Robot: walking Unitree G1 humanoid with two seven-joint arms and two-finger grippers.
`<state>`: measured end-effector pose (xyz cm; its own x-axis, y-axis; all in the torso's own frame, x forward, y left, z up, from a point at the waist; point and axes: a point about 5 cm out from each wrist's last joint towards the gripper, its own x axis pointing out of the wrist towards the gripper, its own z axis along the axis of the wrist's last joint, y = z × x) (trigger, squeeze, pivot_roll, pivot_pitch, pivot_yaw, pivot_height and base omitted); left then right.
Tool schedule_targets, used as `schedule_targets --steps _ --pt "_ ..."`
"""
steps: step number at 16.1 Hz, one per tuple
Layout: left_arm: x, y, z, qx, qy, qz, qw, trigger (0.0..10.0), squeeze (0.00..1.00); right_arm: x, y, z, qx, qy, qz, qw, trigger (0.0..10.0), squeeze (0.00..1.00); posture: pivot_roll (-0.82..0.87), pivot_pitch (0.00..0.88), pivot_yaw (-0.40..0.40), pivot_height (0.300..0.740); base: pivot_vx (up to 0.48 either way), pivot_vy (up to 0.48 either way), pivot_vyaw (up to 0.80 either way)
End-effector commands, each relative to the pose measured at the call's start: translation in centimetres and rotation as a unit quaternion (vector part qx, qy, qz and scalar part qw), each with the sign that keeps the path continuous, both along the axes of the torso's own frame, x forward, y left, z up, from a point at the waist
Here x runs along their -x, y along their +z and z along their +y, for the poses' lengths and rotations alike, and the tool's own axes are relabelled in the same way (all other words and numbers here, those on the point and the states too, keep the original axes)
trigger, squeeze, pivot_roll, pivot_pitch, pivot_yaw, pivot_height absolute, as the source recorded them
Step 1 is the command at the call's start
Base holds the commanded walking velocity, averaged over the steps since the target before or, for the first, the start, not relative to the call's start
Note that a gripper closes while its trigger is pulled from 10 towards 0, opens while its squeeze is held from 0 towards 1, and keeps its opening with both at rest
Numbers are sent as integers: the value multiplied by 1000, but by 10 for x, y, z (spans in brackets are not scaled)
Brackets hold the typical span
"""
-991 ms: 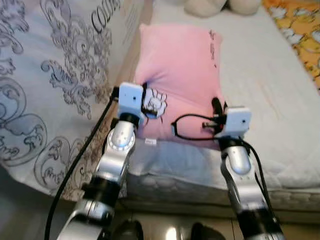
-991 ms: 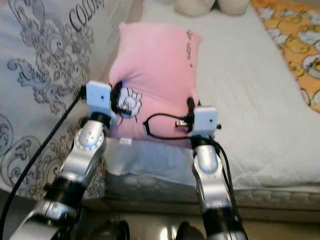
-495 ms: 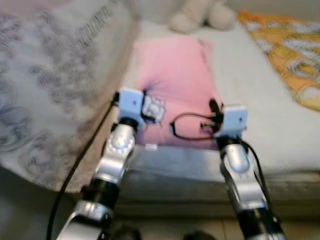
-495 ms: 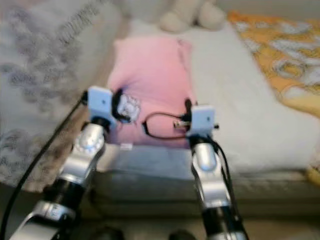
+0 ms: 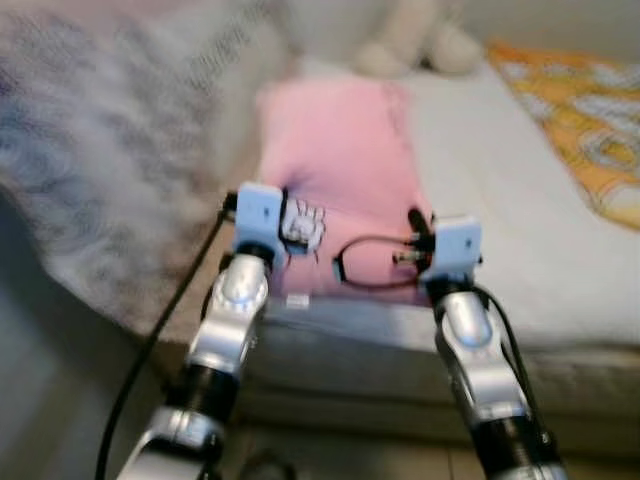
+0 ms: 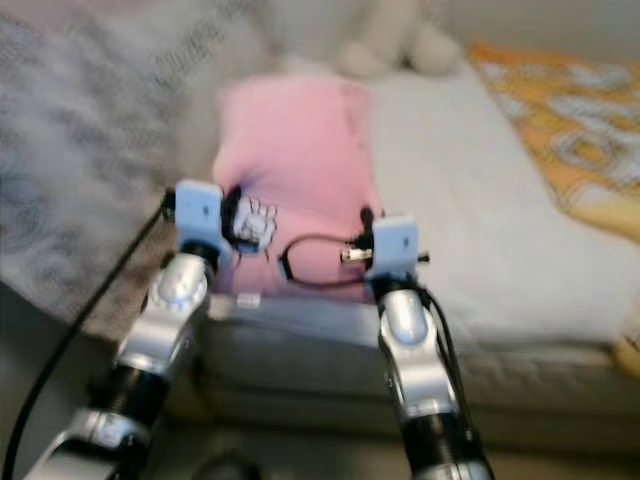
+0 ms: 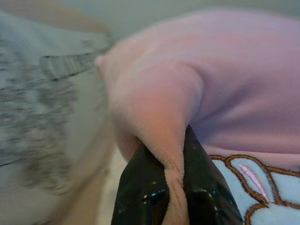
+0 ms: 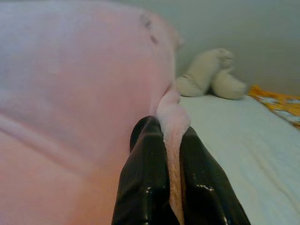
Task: Clean up the room
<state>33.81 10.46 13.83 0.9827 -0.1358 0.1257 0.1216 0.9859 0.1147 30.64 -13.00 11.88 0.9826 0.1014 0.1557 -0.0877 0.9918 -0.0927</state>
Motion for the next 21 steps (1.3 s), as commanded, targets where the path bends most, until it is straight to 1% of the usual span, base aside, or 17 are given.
schedule_targets --steps 1,3,6,10,12,13,14,15,16,17,20,21 --pt "-8 17 19 4 52 -26 998 10000 0 -4 3 -7 -4 -12 -3 1000 10000 0 -31 0 28 740 480 0 0" --pt "-10 16 20 6 56 -22 998 10000 0 -6 4 -7 -3 -11 -3 1000 10000 0 -30 0 27 740 480 0 0" --pt "-16 20 23 -3 63 -22 998 10000 0 -10 6 -10 -1 -12 -4 1000 10000 0 -24 0 24 740 480 0 0" --pt "-21 21 27 -16 69 -19 997 10000 0 -10 3 -5 -2 -3 3 1000 10000 0 -21 0 24 740 480 0 0" --pt "-26 22 30 -23 72 -19 997 10000 0 -11 0 -1 -3 6 11 1000 10000 0 -26 0 26 740 480 0 0" --pt "-32 24 34 -29 76 -14 997 10000 0 -13 2 2 -3 11 11 1000 10000 0 -31 0 29 740 435 0 0" --pt "-44 26 39 -53 83 2 995 10000 0 -18 3 5 -9 16 14 1000 10000 0 -40 0 34 740 0 435 0" --pt "-46 27 40 -56 85 7 995 10000 0 -19 3 6 -12 17 16 1000 10000 0 -41 0 35 740 0 0 0" --pt "-51 29 40 -66 82 14 994 10000 0 -22 2 8 -17 21 24 999 10000 0 -46 18 35 740 0 0 0" --pt "-58 38 40 -86 80 13 993 10000 0 -28 4 10 -16 25 26 999 10000 0 -50 30 37 740 0 0 0" --pt "-63 47 41 -91 80 4 993 10000 0 -31 9 5 -12 18 18 1000 10000 0 -62 45 45 740 0 0 0" --pt "-64 47 41 -91 79 3 993 10000 0 -30 8 3 -13 14 17 1000 10000 0 -65 47 48 740 0 0 0"
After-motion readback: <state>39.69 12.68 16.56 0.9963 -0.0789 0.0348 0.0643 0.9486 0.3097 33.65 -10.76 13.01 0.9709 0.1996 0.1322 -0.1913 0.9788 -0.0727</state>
